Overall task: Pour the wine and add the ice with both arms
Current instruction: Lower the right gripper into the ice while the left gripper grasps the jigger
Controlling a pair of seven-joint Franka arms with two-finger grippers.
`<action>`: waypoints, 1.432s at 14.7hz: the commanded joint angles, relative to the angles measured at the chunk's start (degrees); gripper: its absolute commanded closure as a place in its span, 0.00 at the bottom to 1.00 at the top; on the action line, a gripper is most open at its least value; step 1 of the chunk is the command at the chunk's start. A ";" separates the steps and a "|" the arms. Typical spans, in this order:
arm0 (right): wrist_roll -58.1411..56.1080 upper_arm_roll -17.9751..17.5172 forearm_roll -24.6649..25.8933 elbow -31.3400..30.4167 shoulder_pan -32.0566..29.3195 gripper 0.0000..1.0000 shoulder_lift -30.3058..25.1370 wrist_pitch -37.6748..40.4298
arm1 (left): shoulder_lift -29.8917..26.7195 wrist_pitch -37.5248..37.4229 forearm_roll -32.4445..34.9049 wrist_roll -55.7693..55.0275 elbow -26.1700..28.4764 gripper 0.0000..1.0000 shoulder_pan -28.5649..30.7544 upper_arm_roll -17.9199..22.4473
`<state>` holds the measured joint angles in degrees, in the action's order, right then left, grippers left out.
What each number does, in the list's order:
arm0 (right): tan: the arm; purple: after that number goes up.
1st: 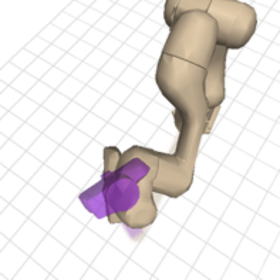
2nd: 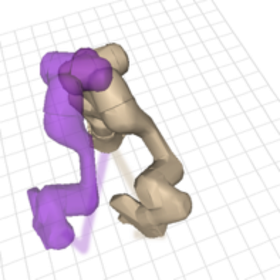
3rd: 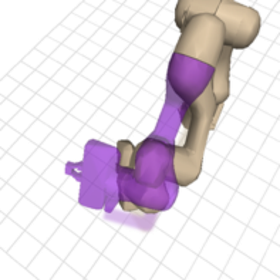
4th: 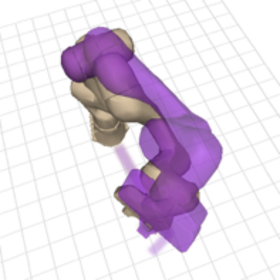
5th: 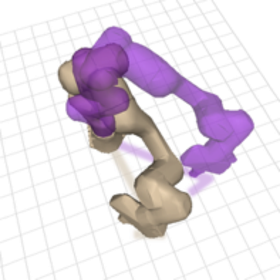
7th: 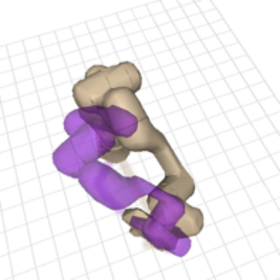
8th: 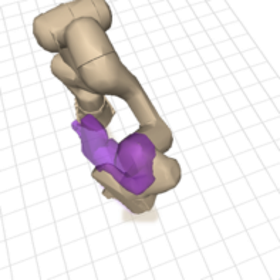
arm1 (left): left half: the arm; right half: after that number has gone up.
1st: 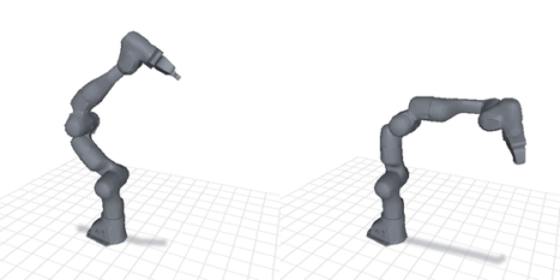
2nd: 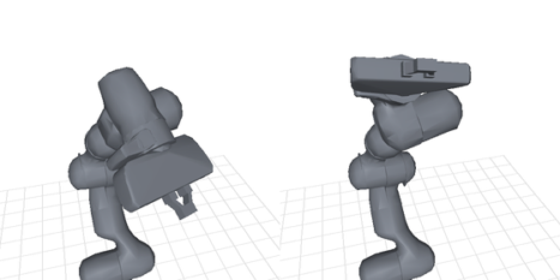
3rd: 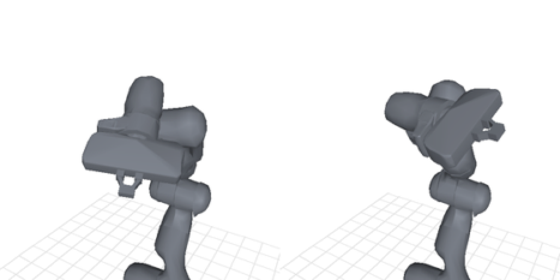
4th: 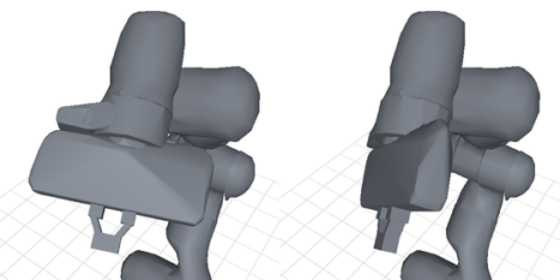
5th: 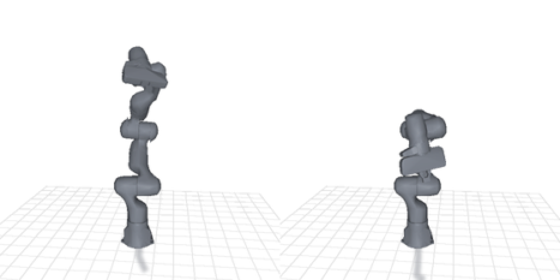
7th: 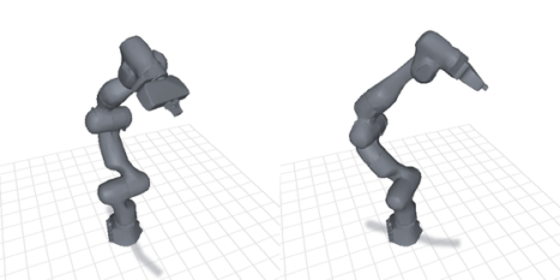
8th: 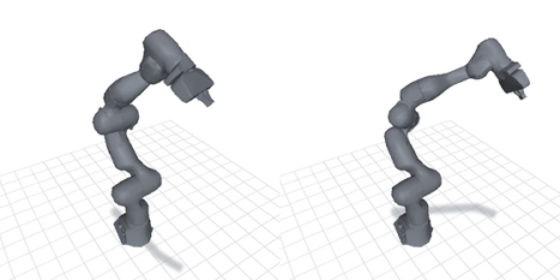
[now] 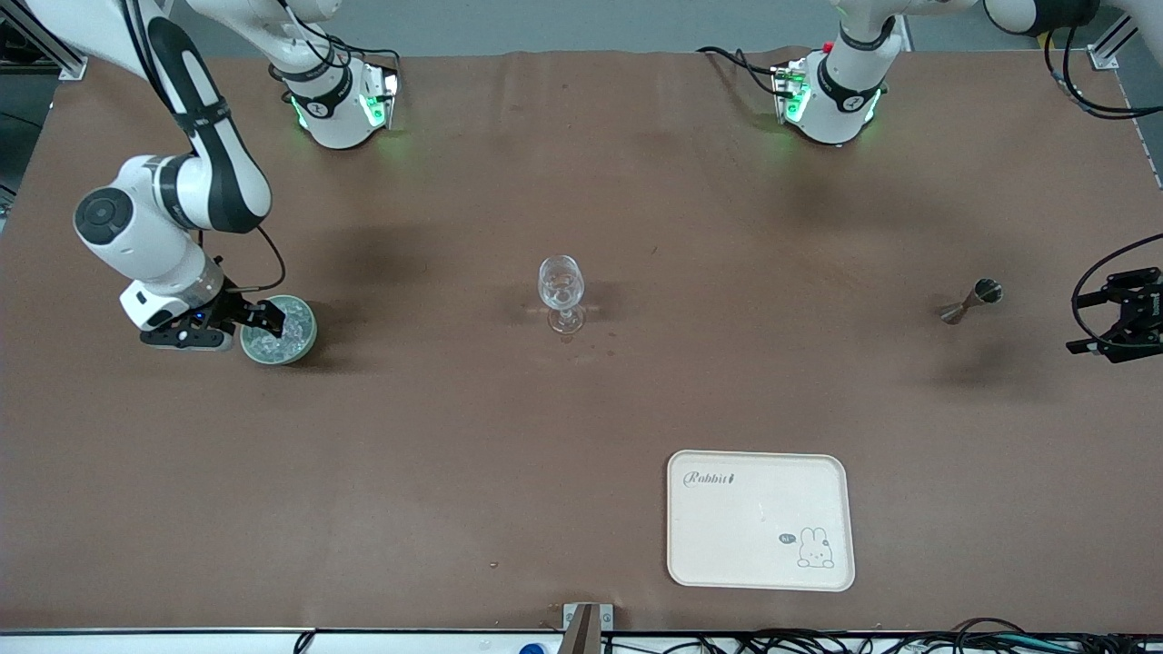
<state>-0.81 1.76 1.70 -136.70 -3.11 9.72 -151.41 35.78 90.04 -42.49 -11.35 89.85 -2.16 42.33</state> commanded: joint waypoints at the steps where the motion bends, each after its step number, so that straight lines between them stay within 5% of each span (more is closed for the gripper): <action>1: -0.42 0.09 0.59 -2.17 -0.05 0.29 0.30 -3.01 | 4.55 -3.10 -2.59 -2.27 -1.61 0.00 1.45 0.91; 13: -0.16 -0.09 0.59 -4.98 0.30 0.36 0.47 -1.70 | 17.13 -12.60 -9.18 -1.39 -0.29 0.00 8.04 0.65; 21: 0.01 -0.26 0.50 -4.72 0.39 0.67 1.09 -1.70 | 21.00 -18.75 -18.41 -1.30 0.50 0.02 9.63 0.47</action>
<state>-0.83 1.48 1.75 -140.15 -2.96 11.41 -152.59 56.47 73.48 -59.15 -12.64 90.67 7.10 42.34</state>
